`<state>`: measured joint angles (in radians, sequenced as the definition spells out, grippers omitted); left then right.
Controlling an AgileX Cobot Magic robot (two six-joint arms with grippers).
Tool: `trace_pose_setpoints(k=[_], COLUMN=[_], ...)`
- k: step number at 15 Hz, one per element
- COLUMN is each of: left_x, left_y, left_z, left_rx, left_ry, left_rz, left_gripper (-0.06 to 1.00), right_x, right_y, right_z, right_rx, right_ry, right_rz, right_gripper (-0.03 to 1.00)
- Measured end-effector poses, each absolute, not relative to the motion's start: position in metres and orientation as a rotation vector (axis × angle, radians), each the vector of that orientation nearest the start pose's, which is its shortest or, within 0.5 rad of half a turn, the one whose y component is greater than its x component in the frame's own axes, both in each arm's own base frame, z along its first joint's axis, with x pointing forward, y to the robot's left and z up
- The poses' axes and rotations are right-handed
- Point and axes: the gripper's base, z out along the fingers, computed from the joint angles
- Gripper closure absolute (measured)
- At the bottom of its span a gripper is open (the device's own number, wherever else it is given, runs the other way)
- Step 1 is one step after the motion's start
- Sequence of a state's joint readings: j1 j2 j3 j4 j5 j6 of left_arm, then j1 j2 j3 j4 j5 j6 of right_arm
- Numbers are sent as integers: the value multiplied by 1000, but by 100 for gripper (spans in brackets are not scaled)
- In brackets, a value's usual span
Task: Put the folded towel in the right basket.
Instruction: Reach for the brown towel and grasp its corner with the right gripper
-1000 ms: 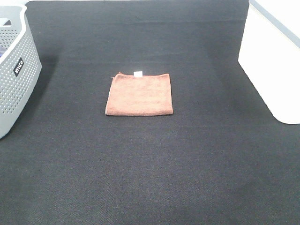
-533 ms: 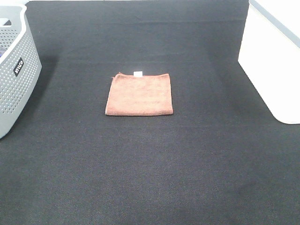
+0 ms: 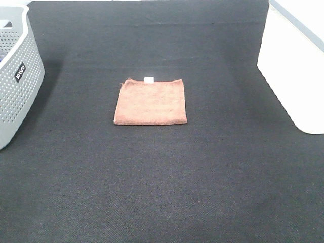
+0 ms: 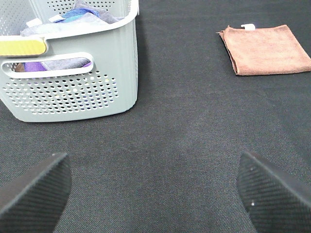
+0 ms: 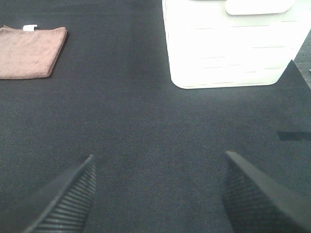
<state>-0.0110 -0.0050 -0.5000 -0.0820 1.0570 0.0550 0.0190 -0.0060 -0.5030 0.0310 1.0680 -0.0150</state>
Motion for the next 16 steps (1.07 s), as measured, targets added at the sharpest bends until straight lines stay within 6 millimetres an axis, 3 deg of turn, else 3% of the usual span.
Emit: trace_pose_setpoints(k=[16], left_x=[-6], left_y=[-6], left_z=[278], left_rx=[71], left_ry=[2032], left_rz=[-70], left_gripper=[7], right_x=[-7], right_y=[2], right_z=[278], right_rx=[-36], right_ry=[2042], right_rz=[40], right_gripper=[29])
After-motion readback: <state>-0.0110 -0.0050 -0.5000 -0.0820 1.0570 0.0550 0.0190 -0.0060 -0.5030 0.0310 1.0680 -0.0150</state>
